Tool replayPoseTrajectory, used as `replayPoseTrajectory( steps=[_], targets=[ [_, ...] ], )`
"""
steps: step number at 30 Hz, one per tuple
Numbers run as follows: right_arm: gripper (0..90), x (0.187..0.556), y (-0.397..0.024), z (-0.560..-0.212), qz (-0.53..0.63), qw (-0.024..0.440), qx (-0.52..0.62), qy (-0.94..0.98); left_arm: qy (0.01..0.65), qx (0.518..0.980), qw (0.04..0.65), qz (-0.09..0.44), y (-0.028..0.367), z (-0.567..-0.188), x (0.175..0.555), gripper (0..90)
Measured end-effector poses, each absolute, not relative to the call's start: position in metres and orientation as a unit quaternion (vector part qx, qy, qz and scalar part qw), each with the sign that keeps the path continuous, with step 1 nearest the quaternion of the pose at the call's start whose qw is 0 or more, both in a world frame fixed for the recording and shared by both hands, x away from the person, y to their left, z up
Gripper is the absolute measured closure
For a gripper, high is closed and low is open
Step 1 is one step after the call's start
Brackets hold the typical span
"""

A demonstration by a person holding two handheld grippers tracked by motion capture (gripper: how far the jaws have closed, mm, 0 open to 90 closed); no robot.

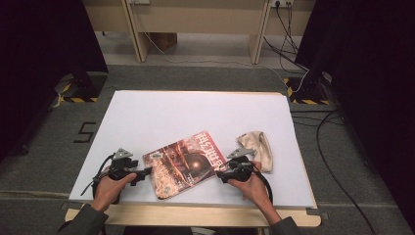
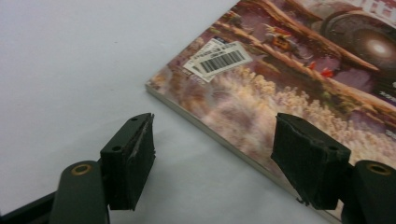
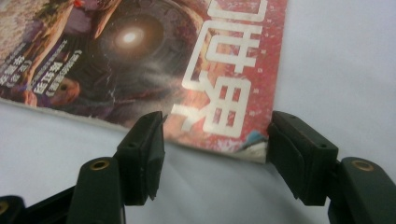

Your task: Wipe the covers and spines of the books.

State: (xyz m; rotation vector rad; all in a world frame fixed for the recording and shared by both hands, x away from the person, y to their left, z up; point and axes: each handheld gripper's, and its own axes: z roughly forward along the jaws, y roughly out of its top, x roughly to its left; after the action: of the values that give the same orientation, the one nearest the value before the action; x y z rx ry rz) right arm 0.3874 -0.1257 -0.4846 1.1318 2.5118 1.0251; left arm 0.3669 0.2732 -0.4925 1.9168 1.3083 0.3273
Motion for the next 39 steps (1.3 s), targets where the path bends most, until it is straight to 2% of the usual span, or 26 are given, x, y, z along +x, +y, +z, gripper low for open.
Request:
replayPoseTrajectory(
  steps=[3, 7, 13, 14, 17, 27, 29, 39],
  targets=[
    [41.3, 0.389, -0.128, -0.482, 0.358, 0.094, 0.389, 0.844, 0.509, 0.758, 0.387, 0.125, 0.267, -0.494, 0.368, 27.5],
    [36.3, 0.4, -0.128, -0.48, 0.376, 0.088, 0.394, 0.834, 0.501, 0.763, 0.389, 0.123, 0.26, -0.494, 0.37, 27.6],
    [35.0, 0.419, -0.115, -0.487, 0.372, 0.084, 0.393, 0.836, 0.501, 0.766, 0.385, 0.12, 0.254, -0.493, 0.377, 24.8],
    [32.6, 0.42, -0.113, -0.487, 0.374, 0.081, 0.39, 0.838, 0.502, 0.765, 0.386, 0.117, 0.254, -0.493, 0.378, 24.8],
    [32.0, 0.418, -0.107, -0.486, 0.359, 0.095, 0.388, 0.843, 0.504, 0.763, 0.387, 0.116, 0.255, -0.493, 0.38, 25.1],
    [35.6, 0.383, -0.111, -0.485, 0.353, 0.096, 0.391, 0.844, 0.501, 0.761, 0.394, 0.118, 0.26, -0.494, 0.386, 28.2],
    [42.0, 0.382, -0.113, -0.484, 0.354, 0.102, 0.387, 0.845, 0.505, 0.762, 0.383, 0.132, 0.261, -0.493, 0.385, 26.1],
    [42.9, 0.422, -0.108, -0.483, 0.373, 0.105, 0.405, 0.828, 0.512, 0.76, 0.379, 0.126, 0.261, -0.493, 0.375, 22.5]
  ],
)
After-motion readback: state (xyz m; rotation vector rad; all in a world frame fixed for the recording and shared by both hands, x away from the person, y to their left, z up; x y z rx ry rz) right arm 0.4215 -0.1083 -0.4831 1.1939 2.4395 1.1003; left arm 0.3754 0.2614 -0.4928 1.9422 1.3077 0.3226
